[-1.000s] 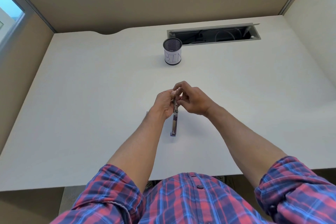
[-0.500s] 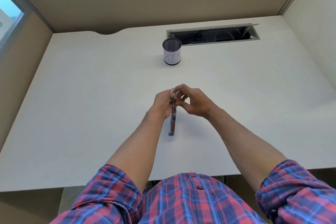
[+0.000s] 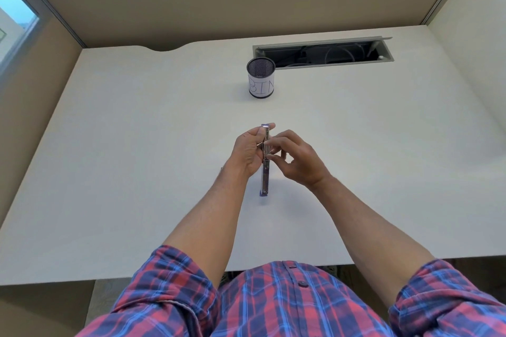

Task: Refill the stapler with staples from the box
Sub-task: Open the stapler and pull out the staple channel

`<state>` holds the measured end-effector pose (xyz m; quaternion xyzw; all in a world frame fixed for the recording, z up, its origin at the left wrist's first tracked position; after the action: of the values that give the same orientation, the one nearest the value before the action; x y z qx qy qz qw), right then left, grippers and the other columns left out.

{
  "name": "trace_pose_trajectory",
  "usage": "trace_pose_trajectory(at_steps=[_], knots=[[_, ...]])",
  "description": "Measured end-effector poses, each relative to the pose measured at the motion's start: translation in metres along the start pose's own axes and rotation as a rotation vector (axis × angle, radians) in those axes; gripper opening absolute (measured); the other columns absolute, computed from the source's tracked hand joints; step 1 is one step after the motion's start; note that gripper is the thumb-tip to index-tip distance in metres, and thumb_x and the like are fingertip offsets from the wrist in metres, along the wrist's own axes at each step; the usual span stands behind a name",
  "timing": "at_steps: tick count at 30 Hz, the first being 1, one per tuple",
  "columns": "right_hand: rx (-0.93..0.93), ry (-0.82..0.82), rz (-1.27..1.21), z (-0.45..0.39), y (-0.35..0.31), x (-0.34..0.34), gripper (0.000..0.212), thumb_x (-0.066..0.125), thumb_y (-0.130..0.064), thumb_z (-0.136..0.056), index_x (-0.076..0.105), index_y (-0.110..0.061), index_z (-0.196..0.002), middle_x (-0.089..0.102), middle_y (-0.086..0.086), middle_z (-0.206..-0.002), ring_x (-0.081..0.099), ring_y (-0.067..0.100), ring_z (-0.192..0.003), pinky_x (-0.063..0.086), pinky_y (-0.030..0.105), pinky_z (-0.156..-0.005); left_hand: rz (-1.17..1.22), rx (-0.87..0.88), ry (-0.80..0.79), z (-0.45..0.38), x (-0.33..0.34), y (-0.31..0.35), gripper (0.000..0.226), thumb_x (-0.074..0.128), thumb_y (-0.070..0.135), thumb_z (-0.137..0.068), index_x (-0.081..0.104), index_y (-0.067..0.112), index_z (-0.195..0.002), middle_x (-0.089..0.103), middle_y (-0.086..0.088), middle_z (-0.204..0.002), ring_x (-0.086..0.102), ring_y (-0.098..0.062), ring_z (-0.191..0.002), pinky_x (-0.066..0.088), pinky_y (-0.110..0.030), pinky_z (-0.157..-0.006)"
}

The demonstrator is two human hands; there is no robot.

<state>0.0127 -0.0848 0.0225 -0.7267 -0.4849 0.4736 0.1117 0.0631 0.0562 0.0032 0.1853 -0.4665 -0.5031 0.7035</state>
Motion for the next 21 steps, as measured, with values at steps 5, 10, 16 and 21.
trace_pose_trajectory(at_steps=[5, 10, 16, 21], knots=[[0.018, 0.088, -0.013, 0.009, 0.002, 0.001, 0.021, 0.08, 0.009, -0.082, 0.074, 0.004, -0.102, 0.063, 0.017, -0.106, 0.074, 0.024, -0.087, 0.06, 0.03, -0.069, 0.028, 0.027, -0.07, 0.005, 0.001, 0.003, 0.028, 0.045, 0.014, -0.109, 0.066, 0.001, -0.123, 0.063, -0.013, -0.08, 0.067, -0.024, -0.071, 0.061, -0.042, -0.076], [0.167, 0.135, -0.136, 0.007, 0.002, 0.002, 0.018, 0.08, 0.003, -0.084, 0.078, 0.0, -0.101, 0.069, 0.013, -0.113, 0.074, 0.018, -0.085, 0.058, 0.028, -0.07, 0.042, 0.038, -0.083, 0.009, 0.0, 0.004, 0.027, 0.047, 0.013, -0.108, 0.067, 0.001, -0.121, 0.073, -0.009, -0.084, 0.071, -0.022, -0.071, 0.061, -0.035, -0.067], [0.273, -0.017, -0.177, 0.002, 0.004, 0.002, 0.009, 0.086, -0.002, -0.079, 0.081, -0.006, -0.085, 0.066, 0.008, -0.102, 0.067, 0.019, -0.086, 0.055, 0.025, -0.072, 0.029, 0.021, -0.046, 0.009, -0.001, -0.004, 0.026, 0.047, 0.012, -0.108, 0.068, 0.001, -0.119, 0.065, -0.01, -0.087, 0.063, -0.025, -0.077, 0.057, -0.044, -0.078], [0.374, 0.059, -0.09, 0.006, 0.006, 0.006, 0.01, 0.086, -0.008, -0.08, 0.077, -0.006, -0.082, 0.069, 0.006, -0.086, 0.068, 0.021, -0.071, 0.057, 0.035, -0.065, 0.025, 0.035, -0.026, 0.012, 0.004, 0.002, 0.029, 0.047, 0.009, -0.107, 0.064, -0.003, -0.128, 0.064, -0.011, -0.09, 0.063, -0.025, -0.082, 0.053, -0.035, -0.064]])
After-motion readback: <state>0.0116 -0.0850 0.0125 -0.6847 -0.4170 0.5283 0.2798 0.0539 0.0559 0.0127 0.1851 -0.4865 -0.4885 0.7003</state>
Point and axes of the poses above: each hand's wrist, its own z-axis away from the middle knuckle, its own x-axis out of the palm, y = z × x, the point moved 2 cm from there along -z, towards the middle knuckle
